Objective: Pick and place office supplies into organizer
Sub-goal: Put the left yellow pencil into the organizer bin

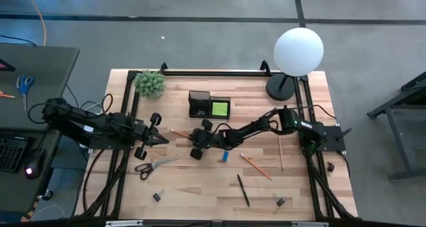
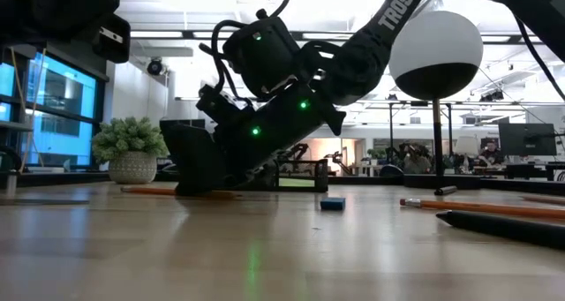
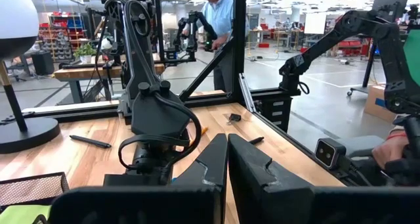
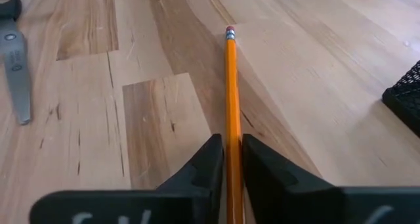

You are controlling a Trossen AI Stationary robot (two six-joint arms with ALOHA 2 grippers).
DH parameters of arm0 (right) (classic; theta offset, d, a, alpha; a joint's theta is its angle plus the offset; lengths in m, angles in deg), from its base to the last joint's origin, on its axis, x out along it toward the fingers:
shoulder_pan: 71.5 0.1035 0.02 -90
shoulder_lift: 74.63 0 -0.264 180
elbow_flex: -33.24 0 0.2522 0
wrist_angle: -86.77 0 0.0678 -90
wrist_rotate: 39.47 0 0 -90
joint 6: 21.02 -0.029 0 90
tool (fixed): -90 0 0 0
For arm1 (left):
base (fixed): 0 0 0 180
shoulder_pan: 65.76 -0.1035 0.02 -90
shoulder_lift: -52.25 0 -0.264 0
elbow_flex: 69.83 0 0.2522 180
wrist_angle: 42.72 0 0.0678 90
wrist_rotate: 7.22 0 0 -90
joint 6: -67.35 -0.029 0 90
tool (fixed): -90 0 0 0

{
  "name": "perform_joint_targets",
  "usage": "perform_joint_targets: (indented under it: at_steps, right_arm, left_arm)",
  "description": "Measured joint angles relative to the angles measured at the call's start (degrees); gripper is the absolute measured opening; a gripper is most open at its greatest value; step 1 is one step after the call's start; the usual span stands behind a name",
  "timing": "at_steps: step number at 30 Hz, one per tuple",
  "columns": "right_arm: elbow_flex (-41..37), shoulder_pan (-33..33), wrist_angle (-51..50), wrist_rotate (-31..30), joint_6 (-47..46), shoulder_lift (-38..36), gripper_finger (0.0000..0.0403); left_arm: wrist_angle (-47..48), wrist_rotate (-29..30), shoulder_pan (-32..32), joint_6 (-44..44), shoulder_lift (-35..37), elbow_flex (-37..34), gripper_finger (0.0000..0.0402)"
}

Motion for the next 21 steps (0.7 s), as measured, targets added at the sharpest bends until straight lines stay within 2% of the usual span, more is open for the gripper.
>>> perform_joint_targets:
  at_steps: [16,21]
  right_arm:
    - [0.02,0.07,2.31,-2.81,2.24,1.1,0.0008]
    - [-0.27,0.56,7.58,-3.7,3.62,1.22,0.0008]
  left_arm:
    - [-0.27,0.0,0.02,0.02,-0.01,0.0,0.0005]
    - [-0.23,0.0,0.01,0.02,-0.01,0.01,0.0005]
